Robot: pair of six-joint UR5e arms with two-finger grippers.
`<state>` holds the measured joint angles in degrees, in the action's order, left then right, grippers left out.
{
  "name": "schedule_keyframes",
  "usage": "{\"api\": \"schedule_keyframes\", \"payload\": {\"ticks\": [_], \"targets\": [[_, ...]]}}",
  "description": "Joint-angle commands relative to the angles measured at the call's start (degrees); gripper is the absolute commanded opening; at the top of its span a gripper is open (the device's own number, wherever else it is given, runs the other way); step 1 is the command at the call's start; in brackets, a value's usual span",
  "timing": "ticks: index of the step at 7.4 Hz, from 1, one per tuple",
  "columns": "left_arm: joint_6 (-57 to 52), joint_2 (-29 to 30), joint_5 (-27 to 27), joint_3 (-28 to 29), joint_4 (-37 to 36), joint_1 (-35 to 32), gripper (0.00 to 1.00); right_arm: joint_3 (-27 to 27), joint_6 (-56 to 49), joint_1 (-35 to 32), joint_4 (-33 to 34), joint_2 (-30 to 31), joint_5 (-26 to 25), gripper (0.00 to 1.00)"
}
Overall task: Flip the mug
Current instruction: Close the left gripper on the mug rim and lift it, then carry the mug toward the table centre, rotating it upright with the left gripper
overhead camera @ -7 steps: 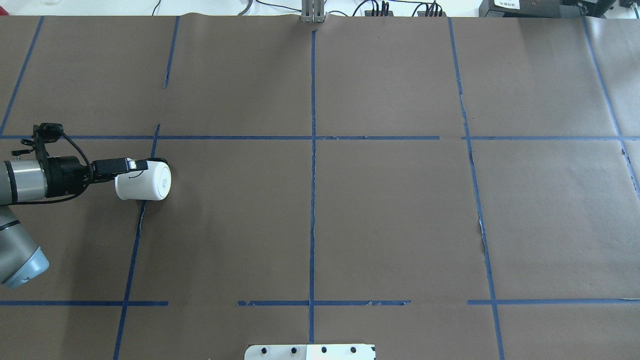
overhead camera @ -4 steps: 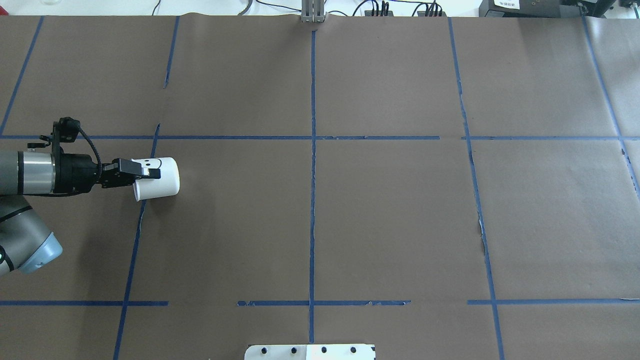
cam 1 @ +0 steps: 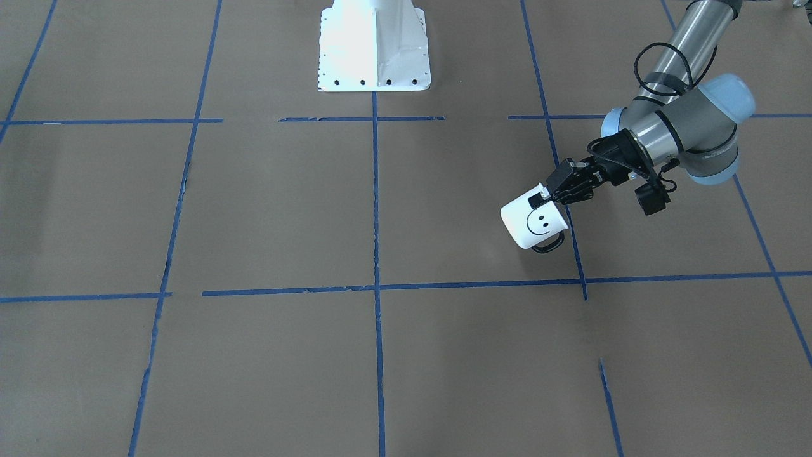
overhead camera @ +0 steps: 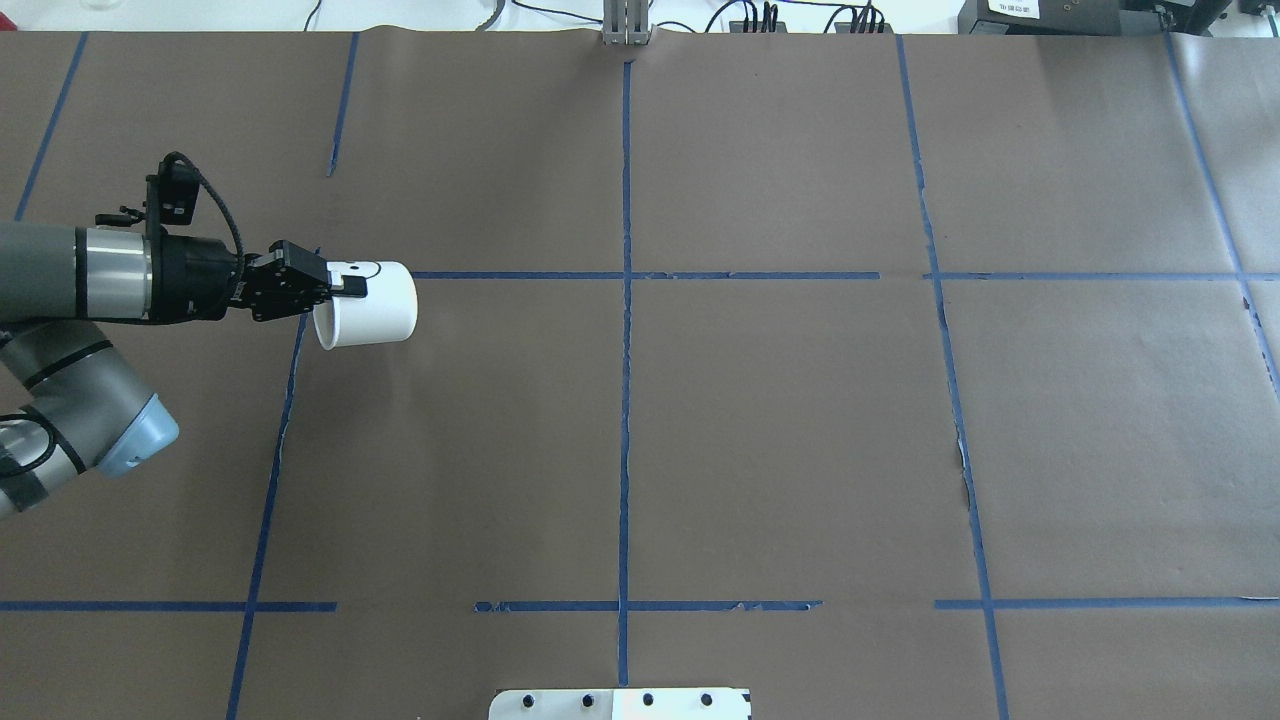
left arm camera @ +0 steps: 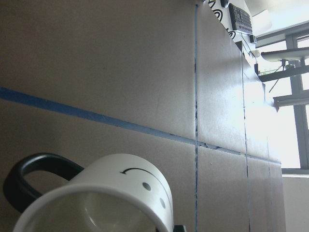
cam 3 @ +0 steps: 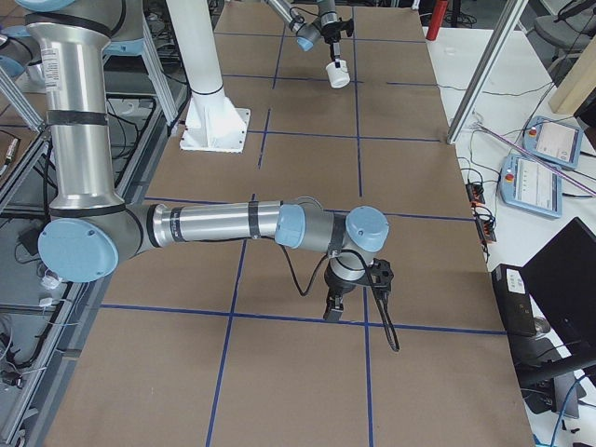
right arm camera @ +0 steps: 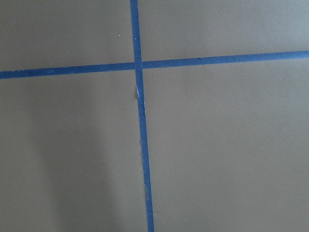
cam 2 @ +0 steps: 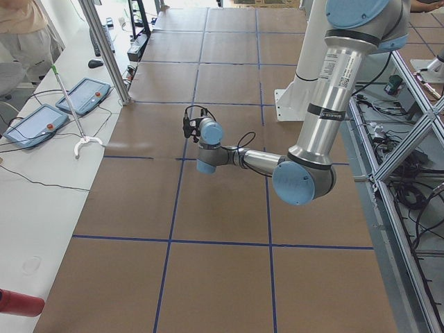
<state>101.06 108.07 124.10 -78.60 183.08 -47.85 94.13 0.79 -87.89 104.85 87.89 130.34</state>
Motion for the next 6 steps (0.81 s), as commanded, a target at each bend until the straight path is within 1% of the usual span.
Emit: {"api": "schedule_keyframes", "payload": {"ticks": [1,2,3,4,5,6], "targets": [[0.3,4.7,1.5,-5.8,-19.8,0.0,0.00,0.0,0.0,0.0,0.0,0.0,0.0,1.00],[-0.2,7.7,1.6,-8.5,-31.2,0.3,0.00,0.0,0.0,0.0,0.0,0.0,0.0,1.00],[-0.8,11.2,1.5,-9.4,-42.7,1.3,0.00,0.0,0.0,0.0,0.0,0.0,0.0,1.00],[-0.9,15.7,1.3,-9.0,-51.1,4.1,0.00,0.0,0.0,0.0,0.0,0.0,0.0,1.00],[-3.0,19.9,0.6,-9.1,-61.4,6.9,0.00,0.0,0.0,0.0,0.0,0.0,0.0,1.00],[-6.5,23.6,-2.3,-8.9,-70.8,9.2,0.00,0.0,0.0,0.0,0.0,0.0,0.0,1.00]]}}
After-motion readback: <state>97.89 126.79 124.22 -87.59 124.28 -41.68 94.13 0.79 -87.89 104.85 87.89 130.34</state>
